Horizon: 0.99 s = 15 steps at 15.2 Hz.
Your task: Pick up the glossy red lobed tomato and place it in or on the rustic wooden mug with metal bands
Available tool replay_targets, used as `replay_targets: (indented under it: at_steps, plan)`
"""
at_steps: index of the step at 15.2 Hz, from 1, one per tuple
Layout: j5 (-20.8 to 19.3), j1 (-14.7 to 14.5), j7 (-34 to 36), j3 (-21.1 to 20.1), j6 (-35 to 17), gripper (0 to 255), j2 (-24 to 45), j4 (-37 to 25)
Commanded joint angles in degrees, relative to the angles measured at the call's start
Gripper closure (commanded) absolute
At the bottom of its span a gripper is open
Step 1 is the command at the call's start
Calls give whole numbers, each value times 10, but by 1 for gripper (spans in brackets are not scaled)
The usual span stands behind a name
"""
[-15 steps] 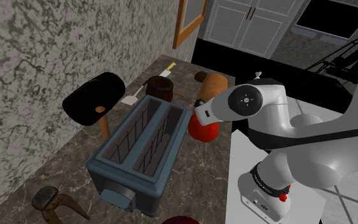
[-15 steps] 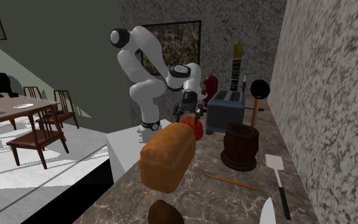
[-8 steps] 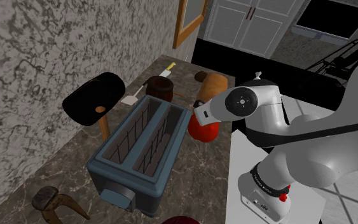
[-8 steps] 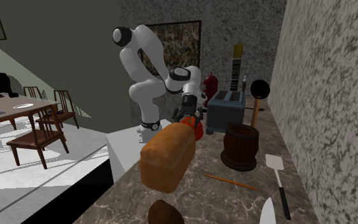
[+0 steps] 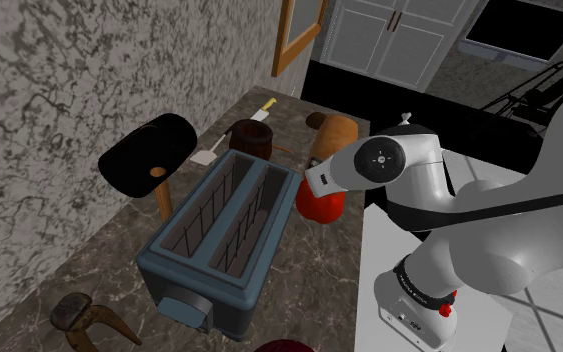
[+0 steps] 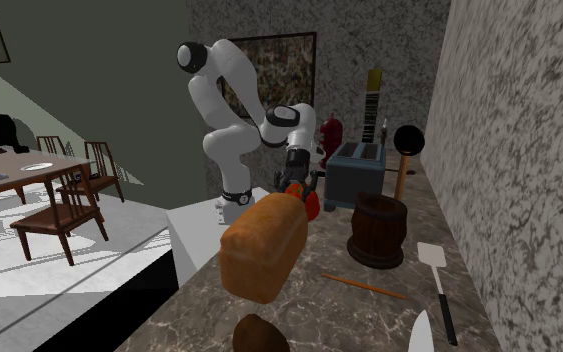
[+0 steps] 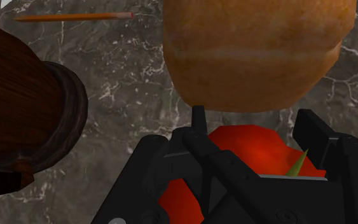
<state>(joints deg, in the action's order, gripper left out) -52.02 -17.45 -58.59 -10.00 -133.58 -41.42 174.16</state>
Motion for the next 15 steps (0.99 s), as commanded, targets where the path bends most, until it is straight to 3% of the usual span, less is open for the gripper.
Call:
replay_targets:
  at_steps: [1,5,15]
  plan:
    - [0,0,0,0,0,255,0,1]
    - [0,0,0,0,0,255,1,1]
    - [63,-38,-93,21,83,255,-75,-29]
